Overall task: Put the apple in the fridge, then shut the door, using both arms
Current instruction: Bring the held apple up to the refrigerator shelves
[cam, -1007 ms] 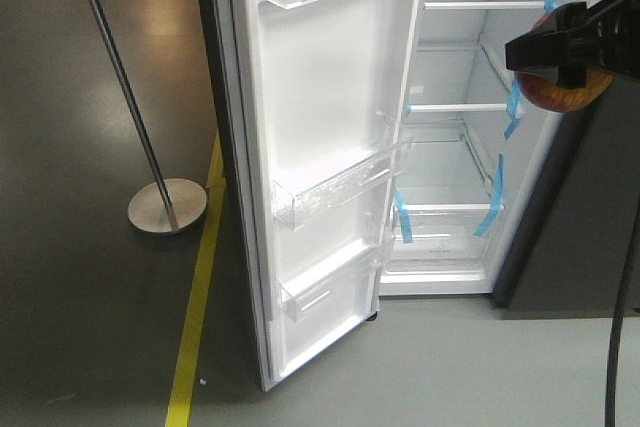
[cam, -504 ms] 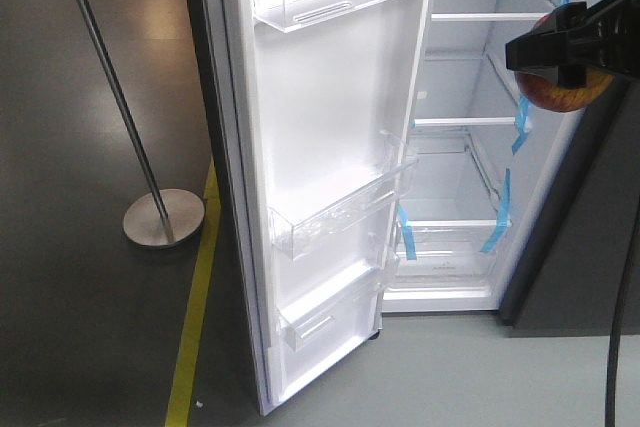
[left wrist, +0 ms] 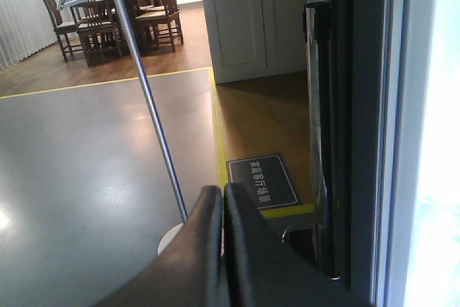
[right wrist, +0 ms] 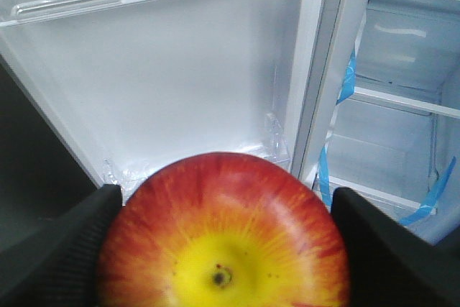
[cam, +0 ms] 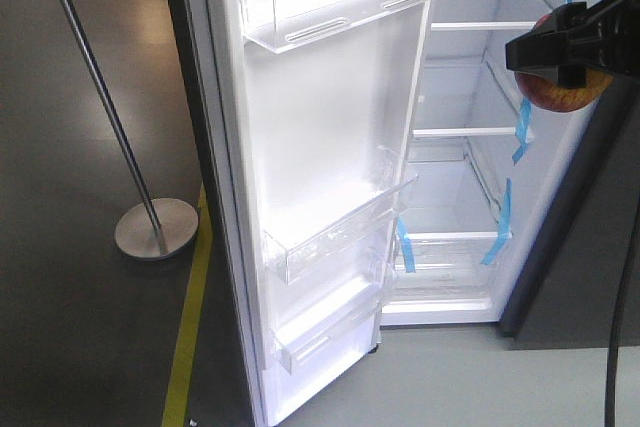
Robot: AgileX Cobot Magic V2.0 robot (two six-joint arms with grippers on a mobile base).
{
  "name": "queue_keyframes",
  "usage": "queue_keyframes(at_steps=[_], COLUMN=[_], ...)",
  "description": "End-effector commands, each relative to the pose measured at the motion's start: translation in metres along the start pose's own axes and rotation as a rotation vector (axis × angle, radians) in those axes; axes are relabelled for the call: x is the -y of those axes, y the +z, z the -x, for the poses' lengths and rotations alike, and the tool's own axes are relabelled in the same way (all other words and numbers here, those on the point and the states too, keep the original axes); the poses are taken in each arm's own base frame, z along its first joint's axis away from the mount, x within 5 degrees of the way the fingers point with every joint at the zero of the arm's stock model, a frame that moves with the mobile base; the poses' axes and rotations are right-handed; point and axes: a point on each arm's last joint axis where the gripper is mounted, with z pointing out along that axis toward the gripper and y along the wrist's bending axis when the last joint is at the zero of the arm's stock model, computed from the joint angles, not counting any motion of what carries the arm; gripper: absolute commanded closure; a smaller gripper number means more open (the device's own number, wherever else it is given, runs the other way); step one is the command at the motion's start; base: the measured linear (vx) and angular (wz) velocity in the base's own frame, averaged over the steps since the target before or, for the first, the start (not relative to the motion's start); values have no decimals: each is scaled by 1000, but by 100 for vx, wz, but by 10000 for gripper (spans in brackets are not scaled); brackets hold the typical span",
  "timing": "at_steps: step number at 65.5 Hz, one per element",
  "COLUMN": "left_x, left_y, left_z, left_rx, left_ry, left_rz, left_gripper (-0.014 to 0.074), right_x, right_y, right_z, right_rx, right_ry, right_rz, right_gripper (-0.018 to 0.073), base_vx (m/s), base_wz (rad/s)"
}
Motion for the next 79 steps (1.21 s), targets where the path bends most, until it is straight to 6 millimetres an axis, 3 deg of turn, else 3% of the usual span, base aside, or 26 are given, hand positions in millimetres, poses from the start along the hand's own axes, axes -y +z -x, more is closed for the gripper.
queue_keyframes(at_steps=[1,79], left_x=[2,2], left_y=[-1,-1], left_z=[3,3], left_rx=[74,74], left_ry=[0,0], left_rz=[-16,-16], left_gripper=[604,604], right_x=[-4,-4], right_y=[-17,-17], right_z=[15,15], right_rx=[118,118], right_ry=[-4,-4], right_rz=[-20,-20], right_gripper=[426,426], base_vx=[8,6], base_wz=[-1,0])
